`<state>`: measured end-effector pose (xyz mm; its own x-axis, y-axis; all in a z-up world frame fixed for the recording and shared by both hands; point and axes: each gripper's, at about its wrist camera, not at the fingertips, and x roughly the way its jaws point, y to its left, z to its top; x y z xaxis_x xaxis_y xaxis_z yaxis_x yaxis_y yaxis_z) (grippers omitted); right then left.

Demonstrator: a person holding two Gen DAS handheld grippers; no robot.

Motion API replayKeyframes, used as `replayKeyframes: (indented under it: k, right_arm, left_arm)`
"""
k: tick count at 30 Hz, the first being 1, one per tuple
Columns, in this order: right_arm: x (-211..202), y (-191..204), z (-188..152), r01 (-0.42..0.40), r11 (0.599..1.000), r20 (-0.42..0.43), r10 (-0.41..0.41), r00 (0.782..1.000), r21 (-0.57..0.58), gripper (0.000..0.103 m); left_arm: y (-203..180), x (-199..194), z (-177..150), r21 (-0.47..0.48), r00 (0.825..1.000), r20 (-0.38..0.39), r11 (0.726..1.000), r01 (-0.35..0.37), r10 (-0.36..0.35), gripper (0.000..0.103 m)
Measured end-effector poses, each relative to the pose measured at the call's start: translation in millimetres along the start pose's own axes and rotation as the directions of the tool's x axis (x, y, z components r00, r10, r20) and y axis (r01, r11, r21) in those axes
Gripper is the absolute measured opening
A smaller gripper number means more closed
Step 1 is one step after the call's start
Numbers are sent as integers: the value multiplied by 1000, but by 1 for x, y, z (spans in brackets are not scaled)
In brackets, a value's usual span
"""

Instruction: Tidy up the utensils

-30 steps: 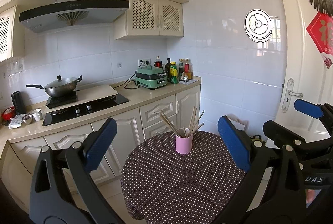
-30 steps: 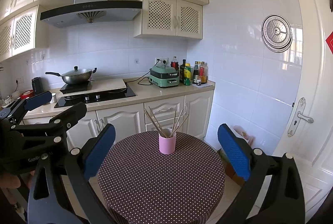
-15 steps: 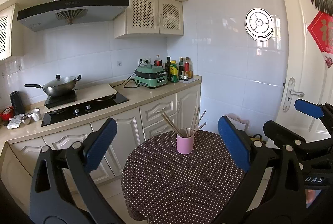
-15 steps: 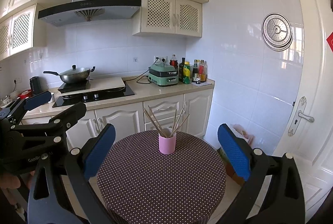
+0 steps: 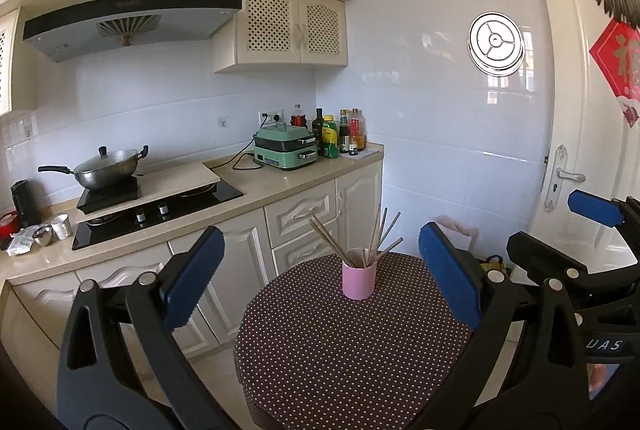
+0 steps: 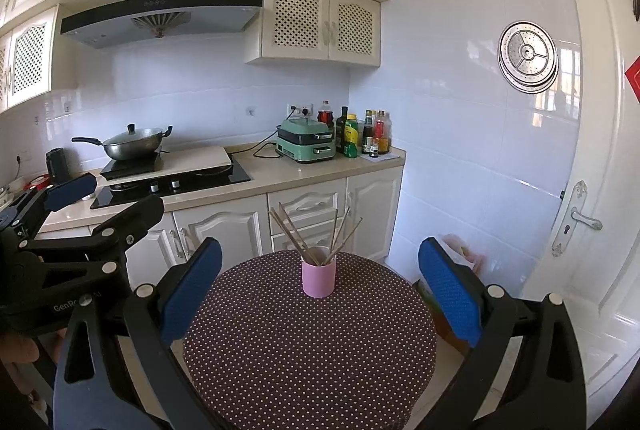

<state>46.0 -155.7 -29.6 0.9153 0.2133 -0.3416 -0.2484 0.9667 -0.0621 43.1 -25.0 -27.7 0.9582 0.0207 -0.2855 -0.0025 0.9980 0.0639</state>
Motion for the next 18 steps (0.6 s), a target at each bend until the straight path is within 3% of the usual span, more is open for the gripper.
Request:
replayKeyframes:
  k: [12, 18]
  right_arm:
    - [26, 14, 0, 47, 999, -49, -46, 998, 22, 95]
    - [45, 20, -6, 63, 997, -87, -60, 994, 35, 95]
  left_arm:
    - [17, 31, -4, 13, 998, -46, 999, 46, -46, 96]
    - [26, 52, -12, -2, 991, -106, 997, 78, -78, 96]
